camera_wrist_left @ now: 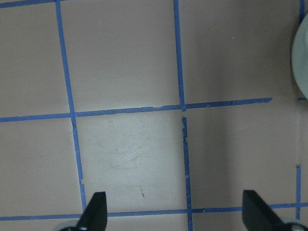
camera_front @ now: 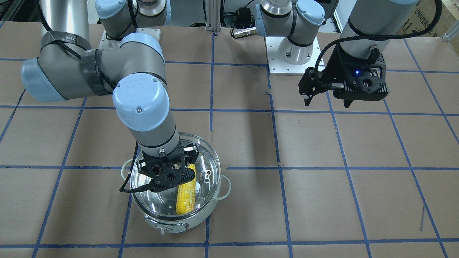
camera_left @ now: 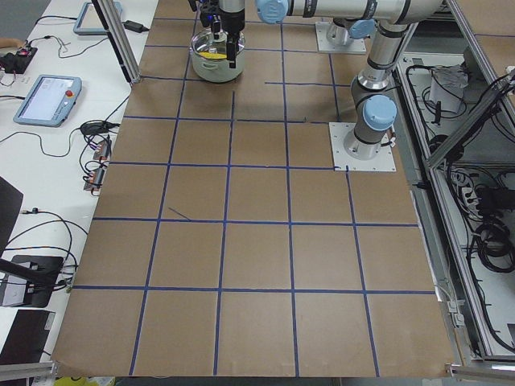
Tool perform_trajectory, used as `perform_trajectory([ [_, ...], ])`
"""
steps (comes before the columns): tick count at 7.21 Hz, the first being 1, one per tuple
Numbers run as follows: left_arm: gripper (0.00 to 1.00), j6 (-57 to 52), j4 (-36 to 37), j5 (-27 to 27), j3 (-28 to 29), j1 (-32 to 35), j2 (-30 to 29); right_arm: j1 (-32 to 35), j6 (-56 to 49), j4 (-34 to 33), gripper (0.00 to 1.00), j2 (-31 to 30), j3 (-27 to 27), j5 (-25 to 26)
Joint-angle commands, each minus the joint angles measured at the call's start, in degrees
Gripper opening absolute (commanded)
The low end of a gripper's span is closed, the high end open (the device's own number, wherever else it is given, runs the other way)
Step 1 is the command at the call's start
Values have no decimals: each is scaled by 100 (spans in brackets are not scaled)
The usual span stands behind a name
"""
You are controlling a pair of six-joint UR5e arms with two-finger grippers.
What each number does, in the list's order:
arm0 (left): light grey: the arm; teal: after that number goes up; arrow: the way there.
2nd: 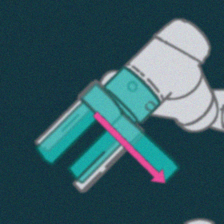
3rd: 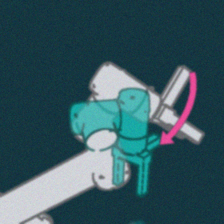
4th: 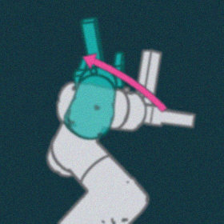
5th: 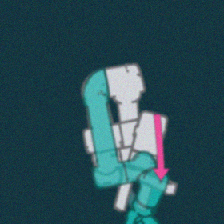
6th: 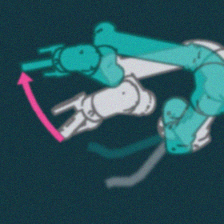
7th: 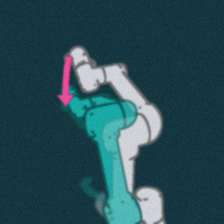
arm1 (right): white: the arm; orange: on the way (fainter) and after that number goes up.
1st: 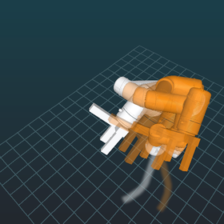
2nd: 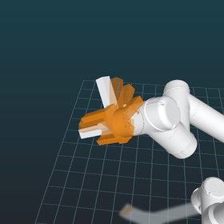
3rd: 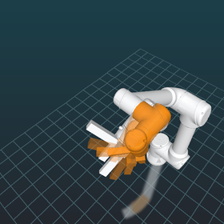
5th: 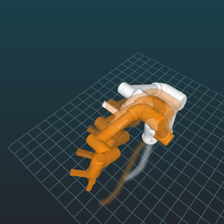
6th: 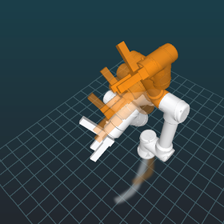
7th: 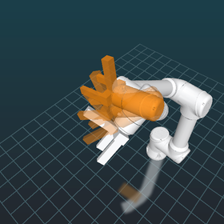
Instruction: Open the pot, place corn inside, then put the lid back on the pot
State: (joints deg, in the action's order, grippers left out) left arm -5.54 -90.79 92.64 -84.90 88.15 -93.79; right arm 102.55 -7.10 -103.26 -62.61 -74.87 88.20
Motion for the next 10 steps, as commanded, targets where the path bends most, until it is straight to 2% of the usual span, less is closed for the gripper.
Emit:
perform_trajectory([
  [1,100,1,0,0,0,0,1,2,7,26,26,3,122,40],
  [10,100,18,8,-9,0,9,-7,-42,-98,8,26,109,122,-4],
])
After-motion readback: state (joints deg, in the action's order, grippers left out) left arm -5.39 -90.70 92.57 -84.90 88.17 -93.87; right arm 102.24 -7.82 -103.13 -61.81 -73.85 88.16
